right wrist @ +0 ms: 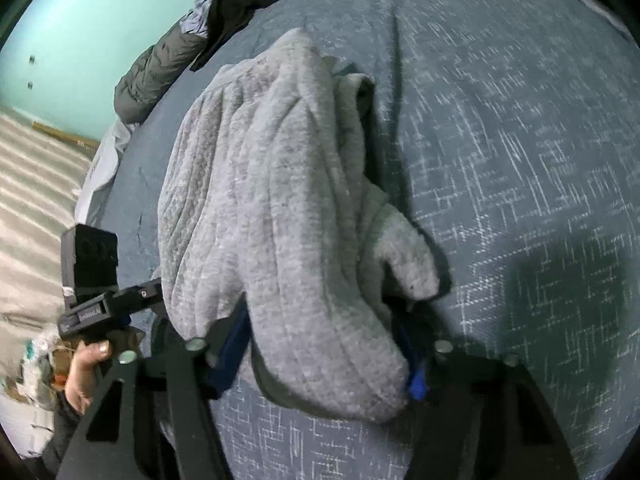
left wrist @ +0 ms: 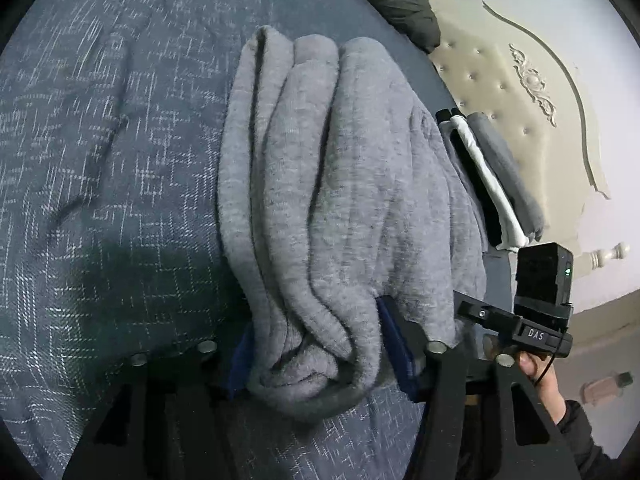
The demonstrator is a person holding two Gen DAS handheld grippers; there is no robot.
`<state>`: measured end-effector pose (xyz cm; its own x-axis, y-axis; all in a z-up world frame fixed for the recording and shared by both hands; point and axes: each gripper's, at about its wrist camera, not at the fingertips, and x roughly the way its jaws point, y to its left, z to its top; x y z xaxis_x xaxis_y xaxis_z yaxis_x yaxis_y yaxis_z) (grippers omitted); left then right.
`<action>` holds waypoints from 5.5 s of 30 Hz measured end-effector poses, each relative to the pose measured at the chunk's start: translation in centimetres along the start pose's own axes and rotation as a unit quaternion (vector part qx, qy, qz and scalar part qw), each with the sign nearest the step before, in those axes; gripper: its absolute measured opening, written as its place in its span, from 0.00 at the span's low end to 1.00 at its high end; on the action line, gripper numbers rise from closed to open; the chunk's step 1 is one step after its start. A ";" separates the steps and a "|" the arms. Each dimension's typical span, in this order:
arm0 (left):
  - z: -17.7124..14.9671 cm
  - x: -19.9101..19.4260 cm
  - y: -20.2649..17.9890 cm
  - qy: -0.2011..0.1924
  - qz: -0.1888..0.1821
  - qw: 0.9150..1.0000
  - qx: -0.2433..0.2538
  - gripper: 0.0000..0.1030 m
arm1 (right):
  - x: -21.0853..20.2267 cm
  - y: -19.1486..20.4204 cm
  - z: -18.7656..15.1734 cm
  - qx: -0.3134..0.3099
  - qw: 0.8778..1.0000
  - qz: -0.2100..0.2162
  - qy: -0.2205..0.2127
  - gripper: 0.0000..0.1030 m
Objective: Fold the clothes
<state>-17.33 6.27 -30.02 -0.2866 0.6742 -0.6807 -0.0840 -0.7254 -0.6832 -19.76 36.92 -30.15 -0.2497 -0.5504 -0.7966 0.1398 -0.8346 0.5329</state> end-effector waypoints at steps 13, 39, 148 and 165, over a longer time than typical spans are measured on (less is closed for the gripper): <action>0.1 0.0 0.9 0.000 -0.014 1.000 -0.004 0.50 | 1.7 0.7 0.9 -0.015 1.000 0.004 0.009 0.83; 0.6 -5.6 -7.6 -0.079 0.014 0.992 0.094 0.30 | -6.2 3.3 2.9 -0.097 0.994 0.020 -0.048 0.33; 11.9 26.5 -51.5 -0.084 0.073 0.940 0.323 0.41 | -35.6 -26.4 16.3 0.002 0.942 -0.197 -0.272 0.00; 7.9 26.2 -51.0 -0.092 0.082 0.923 0.365 0.41 | -32.9 -29.0 10.8 0.021 0.932 -0.231 -0.280 0.00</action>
<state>-28.07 59.81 -10.96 -0.5039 0.5615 -0.6564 -0.6265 -0.7607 -0.1697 -25.94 79.44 -16.26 -0.7371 -0.0260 -0.6753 -0.1407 -0.9715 0.1910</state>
